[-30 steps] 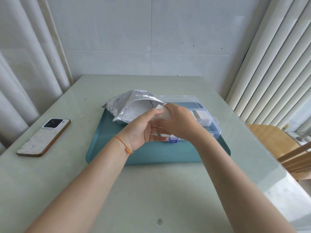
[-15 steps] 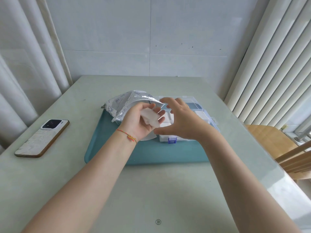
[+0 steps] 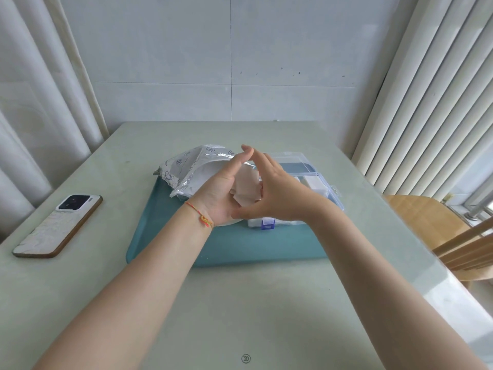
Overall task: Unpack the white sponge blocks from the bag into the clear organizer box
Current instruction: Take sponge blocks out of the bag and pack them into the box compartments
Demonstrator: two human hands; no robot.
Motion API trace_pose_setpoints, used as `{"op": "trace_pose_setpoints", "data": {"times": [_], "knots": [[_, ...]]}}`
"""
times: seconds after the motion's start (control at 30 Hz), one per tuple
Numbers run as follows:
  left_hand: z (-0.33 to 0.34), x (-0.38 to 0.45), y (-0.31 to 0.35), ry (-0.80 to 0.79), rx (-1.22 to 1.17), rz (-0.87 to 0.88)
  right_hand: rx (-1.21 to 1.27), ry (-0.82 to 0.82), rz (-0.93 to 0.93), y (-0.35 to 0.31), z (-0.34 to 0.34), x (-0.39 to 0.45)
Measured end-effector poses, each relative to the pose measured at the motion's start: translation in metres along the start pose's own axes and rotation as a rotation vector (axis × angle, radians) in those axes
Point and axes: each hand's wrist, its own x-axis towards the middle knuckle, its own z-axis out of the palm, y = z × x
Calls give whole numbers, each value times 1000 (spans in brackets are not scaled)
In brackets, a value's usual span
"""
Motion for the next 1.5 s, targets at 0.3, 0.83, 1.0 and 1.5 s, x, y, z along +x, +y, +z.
{"op": "trace_pose_setpoints", "data": {"times": [0.3, 0.83, 1.0, 1.5], "knots": [[-9, 13, 12, -34, -84, 9, -72, 3, -50, 5, -6, 30], [-10, 18, 21, 209, -400, 54, -236, 93, -169, 0, -23, 42], [-11, 19, 16, 249, -276, 36, 11, -128, -59, 3, -51, 33], [-6, 13, 9, -119, 17, -130, -29, 54, 9, 23, -40, 44]]}}
